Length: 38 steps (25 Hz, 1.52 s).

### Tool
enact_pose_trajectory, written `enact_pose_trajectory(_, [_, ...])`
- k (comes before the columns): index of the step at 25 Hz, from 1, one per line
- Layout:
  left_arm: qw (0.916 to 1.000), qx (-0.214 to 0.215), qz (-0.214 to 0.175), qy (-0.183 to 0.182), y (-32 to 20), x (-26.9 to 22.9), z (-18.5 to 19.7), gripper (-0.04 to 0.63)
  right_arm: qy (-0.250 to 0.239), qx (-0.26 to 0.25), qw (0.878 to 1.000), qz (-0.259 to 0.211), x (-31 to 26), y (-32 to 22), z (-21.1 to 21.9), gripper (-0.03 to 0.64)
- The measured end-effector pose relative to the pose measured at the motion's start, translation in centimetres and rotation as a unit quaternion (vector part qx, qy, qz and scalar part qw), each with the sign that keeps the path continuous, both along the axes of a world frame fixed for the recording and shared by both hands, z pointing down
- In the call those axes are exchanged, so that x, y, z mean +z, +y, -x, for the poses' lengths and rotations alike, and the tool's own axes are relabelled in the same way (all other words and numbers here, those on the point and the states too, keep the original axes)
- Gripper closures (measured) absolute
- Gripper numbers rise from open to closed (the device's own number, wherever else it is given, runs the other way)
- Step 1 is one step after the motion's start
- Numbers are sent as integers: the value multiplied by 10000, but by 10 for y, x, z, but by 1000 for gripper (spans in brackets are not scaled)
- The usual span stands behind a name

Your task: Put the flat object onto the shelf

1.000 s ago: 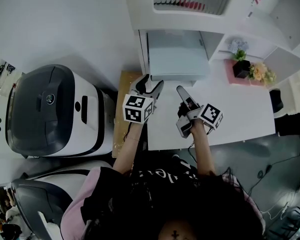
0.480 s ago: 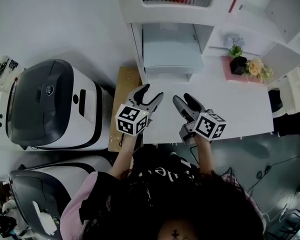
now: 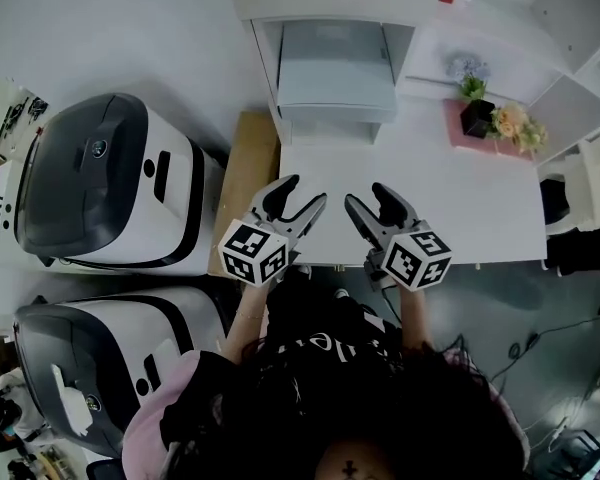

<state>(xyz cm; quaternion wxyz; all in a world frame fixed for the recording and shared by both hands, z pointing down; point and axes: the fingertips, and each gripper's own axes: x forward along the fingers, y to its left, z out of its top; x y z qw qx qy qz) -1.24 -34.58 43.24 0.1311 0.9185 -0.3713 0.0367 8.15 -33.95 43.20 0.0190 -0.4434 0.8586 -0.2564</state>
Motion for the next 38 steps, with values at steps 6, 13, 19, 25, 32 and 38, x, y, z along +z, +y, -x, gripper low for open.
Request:
enact_pose_trajectory(6, [9993, -233, 237, 153, 44, 14, -16, 327, 98, -374, 9992, 61, 15, 37, -9, 307])
enact_pose_trajectory(13, [9984, -356, 439, 101, 85, 30, -24, 328, -28, -368, 9991, 199, 32, 58, -15, 480])
enact_pose_trajectory(19, [9972, -577, 403, 257, 108, 31, -14, 328, -16, -553, 9982, 241, 41, 70, -3, 516])
enact_pose_trajectory(25, [9972, -571, 399, 256, 132, 35, -3, 331, -51, -712, 9972, 218, 42, 84, 17, 532])
enact_pose_trajectory(32, [9981, -495, 236, 272, 187, 29, 28, 341, -64, -711, 9974, 124, 36, 125, 51, 537])
enact_pose_trajectory(38, [9989, -355, 49, 285, 261, 25, 67, 364, -37, -705, 9975, -10, 29, 198, 93, 537])
